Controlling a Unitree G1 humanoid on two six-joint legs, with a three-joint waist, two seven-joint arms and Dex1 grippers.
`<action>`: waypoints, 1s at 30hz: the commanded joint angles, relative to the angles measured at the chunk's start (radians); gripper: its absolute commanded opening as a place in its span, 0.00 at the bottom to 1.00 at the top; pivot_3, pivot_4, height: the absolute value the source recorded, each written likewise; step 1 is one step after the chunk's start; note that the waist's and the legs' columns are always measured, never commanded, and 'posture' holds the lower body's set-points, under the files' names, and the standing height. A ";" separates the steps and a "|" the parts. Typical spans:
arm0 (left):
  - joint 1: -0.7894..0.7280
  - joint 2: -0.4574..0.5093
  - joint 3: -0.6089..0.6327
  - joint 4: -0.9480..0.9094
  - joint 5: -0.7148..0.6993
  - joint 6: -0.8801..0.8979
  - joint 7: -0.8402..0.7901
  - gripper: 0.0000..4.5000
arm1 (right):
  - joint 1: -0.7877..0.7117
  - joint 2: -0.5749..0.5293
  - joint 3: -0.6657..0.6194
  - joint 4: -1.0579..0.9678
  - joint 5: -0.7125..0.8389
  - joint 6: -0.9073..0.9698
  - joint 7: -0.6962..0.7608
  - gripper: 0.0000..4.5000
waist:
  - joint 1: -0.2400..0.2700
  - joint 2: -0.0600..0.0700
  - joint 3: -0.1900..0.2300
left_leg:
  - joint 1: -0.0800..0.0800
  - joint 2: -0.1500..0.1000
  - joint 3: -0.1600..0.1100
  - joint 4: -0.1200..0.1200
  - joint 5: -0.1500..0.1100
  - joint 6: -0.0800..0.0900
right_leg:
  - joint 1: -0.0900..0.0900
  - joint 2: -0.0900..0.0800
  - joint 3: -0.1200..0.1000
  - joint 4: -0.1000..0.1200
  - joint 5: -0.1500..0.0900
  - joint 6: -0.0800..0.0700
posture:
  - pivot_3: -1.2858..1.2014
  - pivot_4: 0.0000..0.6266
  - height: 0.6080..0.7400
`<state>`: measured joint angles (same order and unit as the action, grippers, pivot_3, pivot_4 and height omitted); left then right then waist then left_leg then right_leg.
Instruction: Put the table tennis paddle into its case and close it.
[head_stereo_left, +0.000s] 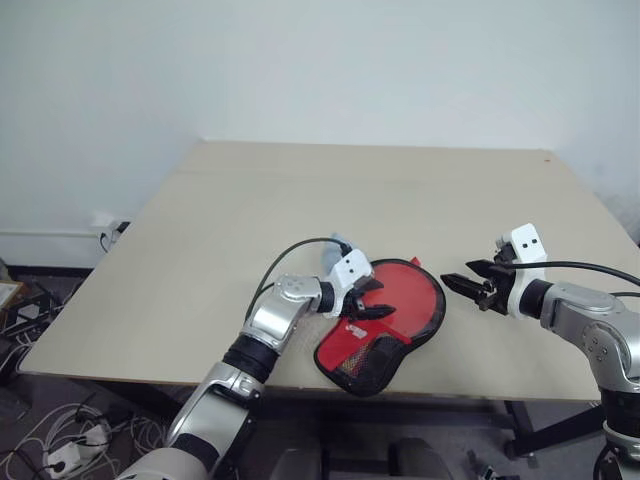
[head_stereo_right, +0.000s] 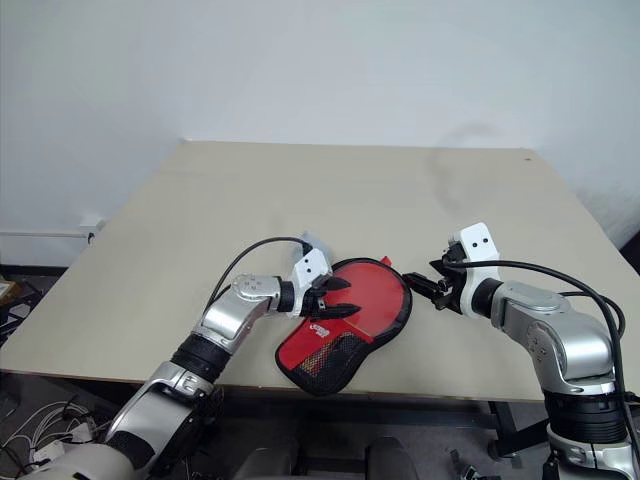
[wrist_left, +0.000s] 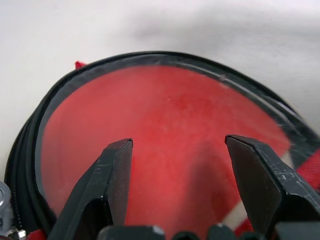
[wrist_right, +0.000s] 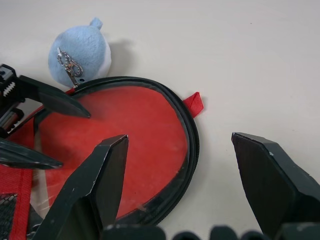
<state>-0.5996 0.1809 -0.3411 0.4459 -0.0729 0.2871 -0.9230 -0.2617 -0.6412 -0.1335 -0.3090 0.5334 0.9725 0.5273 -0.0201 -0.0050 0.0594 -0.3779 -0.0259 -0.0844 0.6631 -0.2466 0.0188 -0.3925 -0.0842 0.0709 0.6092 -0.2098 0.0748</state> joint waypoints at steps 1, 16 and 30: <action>-0.034 -0.009 0.010 0.024 0.018 -0.031 0.024 0.70 | -0.025 -0.003 -0.012 -0.032 0.008 -0.012 0.005 0.79 | 0.000 0.000 0.000 | 0.000 0.000 0.000 0.000 0.000 0.000 | 0.000 0.000 0.000 0.000 0.000 0.000 | 0.52 0.00 1.00; -0.077 -0.038 0.018 0.135 0.050 -0.067 0.084 0.70 | -0.031 -0.003 -0.010 -0.029 0.004 -0.013 0.005 0.79 | 0.000 0.000 0.000 | 0.000 0.000 0.000 0.001 0.000 0.000 | 0.001 0.000 0.000 0.000 0.000 0.000 | 0.52 0.00 1.00; -0.071 -0.049 0.029 0.143 0.043 -0.097 0.075 0.66 | -0.029 0.002 0.002 -0.027 0.000 -0.013 -0.003 0.79 | 0.000 0.000 0.000 | 0.001 0.000 0.000 0.002 0.000 0.000 | 0.001 0.000 0.000 0.000 0.000 0.000 | 0.52 0.00 1.00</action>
<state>-0.6557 0.1398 -0.3272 0.5897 -0.0287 0.1948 -0.8507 -0.2656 -0.6411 -0.1215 -0.3092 0.5327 0.9727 0.5260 -0.0198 -0.0048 0.0592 -0.3773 -0.0260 -0.0846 0.6649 -0.2465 0.0189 -0.3912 -0.0842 0.0708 0.6097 -0.2097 0.0748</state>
